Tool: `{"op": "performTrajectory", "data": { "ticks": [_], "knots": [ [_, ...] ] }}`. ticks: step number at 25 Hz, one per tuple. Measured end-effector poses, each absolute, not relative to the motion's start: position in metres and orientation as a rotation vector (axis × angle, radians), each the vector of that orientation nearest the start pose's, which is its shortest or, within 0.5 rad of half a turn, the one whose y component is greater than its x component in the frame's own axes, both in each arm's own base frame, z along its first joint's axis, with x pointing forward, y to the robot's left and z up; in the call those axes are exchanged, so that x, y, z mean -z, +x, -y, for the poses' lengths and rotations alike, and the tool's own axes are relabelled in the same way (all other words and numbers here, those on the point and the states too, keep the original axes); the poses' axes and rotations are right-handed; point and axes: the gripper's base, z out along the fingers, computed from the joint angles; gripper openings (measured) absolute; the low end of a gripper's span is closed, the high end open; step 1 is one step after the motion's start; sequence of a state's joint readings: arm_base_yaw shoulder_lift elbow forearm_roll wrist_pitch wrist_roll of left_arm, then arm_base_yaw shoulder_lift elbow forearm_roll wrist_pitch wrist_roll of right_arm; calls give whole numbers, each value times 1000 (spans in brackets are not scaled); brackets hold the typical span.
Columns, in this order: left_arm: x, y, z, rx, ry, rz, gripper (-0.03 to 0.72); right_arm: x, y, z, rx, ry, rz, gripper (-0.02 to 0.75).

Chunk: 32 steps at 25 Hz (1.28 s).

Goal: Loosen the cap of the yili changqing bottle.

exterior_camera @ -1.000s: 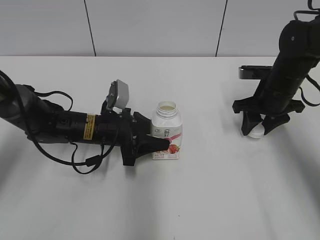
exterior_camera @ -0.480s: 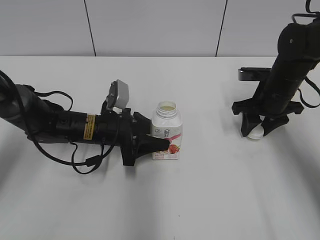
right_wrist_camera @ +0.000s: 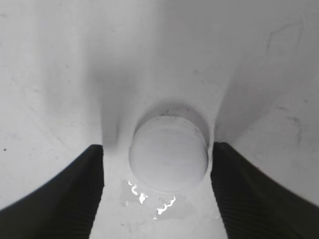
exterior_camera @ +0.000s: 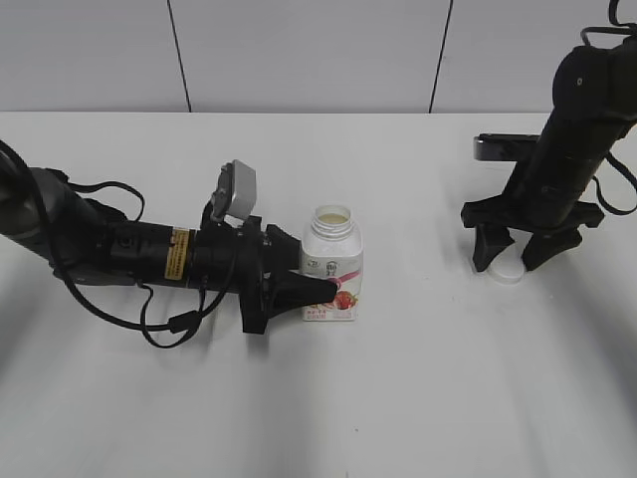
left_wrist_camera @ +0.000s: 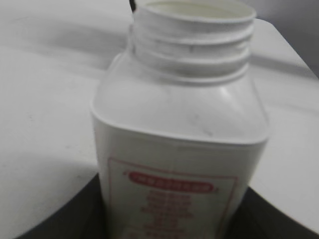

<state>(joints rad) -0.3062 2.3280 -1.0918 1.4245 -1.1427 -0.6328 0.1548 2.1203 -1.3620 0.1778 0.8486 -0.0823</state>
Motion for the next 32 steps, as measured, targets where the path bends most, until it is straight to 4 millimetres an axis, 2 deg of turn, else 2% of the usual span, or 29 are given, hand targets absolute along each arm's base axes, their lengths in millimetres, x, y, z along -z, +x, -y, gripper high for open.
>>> {"op": "performTrajectory", "data": {
  "ticks": [15, 23, 28, 32],
  "knots": [
    [-53, 327, 190, 1170, 1346, -1594, 365, -115, 387, -73, -216, -195, -3109, 545],
    [-54, 328, 190, 1199, 1293, -1640, 367, -115, 386, -73, -216, -200, -3115, 545],
    [-54, 329, 190, 1217, 1245, -1677, 435, -119, 387, -73, -215, -199, -3095, 542],
    [-53, 328, 190, 1219, 1245, -1684, 473, -125, 388, -73, -216, -200, -3072, 509]
  ]
}}
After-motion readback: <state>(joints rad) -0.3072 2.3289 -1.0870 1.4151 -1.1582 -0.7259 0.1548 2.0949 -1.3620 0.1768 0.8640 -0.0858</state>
